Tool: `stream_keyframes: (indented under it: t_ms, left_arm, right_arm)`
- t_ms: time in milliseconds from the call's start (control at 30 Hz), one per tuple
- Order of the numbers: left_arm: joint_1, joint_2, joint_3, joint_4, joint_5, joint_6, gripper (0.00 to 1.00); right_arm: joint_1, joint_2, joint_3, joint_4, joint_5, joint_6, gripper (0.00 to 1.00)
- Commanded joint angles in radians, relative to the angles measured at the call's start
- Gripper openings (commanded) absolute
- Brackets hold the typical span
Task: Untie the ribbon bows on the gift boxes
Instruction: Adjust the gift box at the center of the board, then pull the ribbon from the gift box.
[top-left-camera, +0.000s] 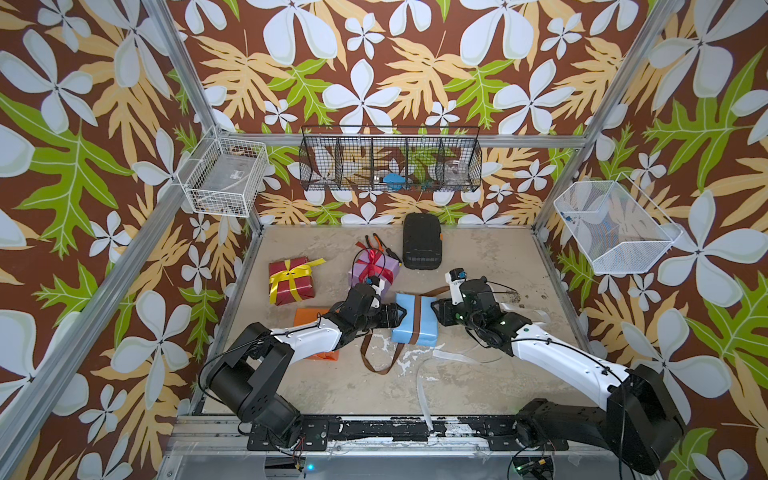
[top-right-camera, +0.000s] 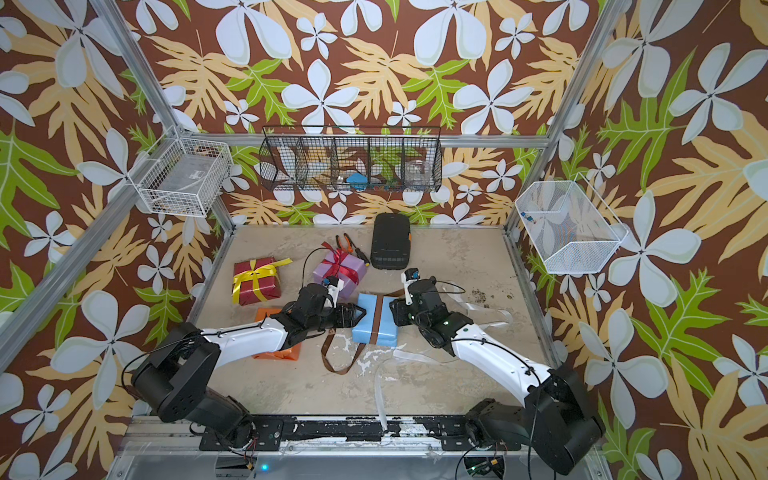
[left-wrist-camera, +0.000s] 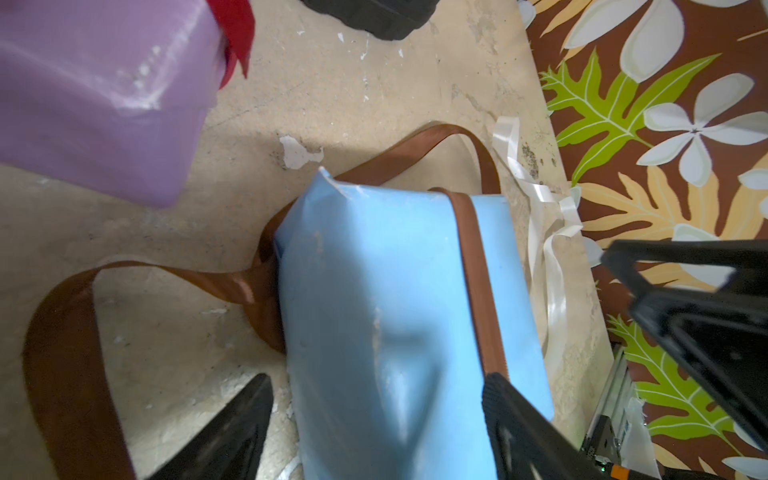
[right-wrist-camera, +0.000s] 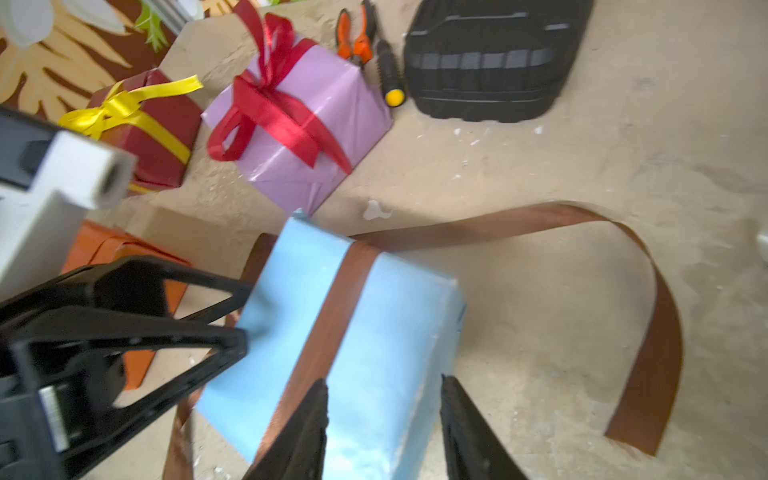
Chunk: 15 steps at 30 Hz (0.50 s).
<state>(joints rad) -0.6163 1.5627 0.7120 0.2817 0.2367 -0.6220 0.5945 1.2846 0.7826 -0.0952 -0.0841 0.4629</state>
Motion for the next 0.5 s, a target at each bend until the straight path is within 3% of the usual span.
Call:
stream_keyframes:
  t_ms: [0,267,467]
  left_arm:
    - [0.000,0.014,-0.006,0.000,-0.034,0.041,0.78]
    - [0.000,0.024,-0.035,0.034,0.005,0.058,0.71]
    - [0.000,0.022,-0.061,0.077,0.045,0.043,0.69]
  right_arm:
    - [0.051,0.053,0.078,-0.137,-0.013,-0.024,0.52]
    - [0.124,0.231,0.236,-0.312,0.127,0.001,0.59]
    - [0.173,0.324,0.306,-0.352,0.185,0.025,0.53]
